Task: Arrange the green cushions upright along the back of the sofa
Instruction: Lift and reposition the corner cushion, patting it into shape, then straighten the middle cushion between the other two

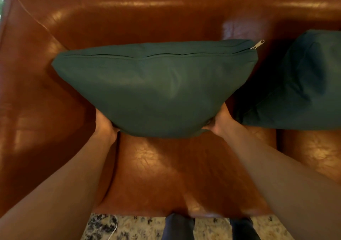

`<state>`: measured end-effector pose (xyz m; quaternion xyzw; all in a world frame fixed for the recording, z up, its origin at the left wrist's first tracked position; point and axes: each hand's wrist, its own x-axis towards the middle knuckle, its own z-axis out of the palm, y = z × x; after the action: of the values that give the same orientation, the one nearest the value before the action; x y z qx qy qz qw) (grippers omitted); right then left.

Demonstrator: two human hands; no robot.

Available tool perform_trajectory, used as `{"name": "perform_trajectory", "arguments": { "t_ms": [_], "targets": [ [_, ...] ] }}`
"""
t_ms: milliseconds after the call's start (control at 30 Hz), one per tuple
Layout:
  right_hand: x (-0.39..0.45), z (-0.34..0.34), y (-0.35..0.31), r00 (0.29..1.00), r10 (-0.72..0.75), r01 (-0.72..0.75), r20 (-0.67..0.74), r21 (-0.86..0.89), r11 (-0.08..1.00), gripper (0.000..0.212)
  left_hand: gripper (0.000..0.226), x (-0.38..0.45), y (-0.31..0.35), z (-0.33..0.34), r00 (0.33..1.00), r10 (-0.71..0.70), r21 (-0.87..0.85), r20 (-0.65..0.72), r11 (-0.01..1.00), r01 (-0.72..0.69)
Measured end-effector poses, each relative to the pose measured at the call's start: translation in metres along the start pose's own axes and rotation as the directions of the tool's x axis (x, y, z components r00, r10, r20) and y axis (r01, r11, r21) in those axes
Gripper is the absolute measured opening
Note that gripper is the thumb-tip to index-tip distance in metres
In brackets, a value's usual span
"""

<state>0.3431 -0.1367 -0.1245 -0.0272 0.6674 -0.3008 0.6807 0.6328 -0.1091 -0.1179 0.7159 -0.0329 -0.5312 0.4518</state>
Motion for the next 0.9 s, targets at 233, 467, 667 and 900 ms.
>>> {"name": "perform_trajectory", "arguments": {
  "t_ms": [233,467,667,900],
  "targets": [
    [-0.015,0.000,-0.012,0.995,0.012,-0.013,-0.095,-0.011,1.000,0.067,0.079,-0.005,0.001,0.007,0.983,-0.013,-0.115,-0.185,0.993,-0.008],
    [-0.031,-0.044,0.008,0.986,-0.033,0.019,-0.161,-0.085,0.996,0.068,0.060,-0.070,-0.038,0.035,0.969,0.040,-0.133,-0.244,0.988,-0.074],
    [-0.048,-0.134,0.010,0.986,-0.033,0.013,-0.166,-0.119,0.993,0.064,0.067,-0.103,-0.098,0.076,0.988,0.089,0.097,-0.129,0.992,-0.077],
    [-0.071,-0.258,-0.005,0.968,-0.177,0.125,-0.179,-0.267,0.955,0.046,0.012,-0.218,-0.155,0.198,0.991,-0.006,0.279,0.136,0.960,-0.033]
  ]
}}
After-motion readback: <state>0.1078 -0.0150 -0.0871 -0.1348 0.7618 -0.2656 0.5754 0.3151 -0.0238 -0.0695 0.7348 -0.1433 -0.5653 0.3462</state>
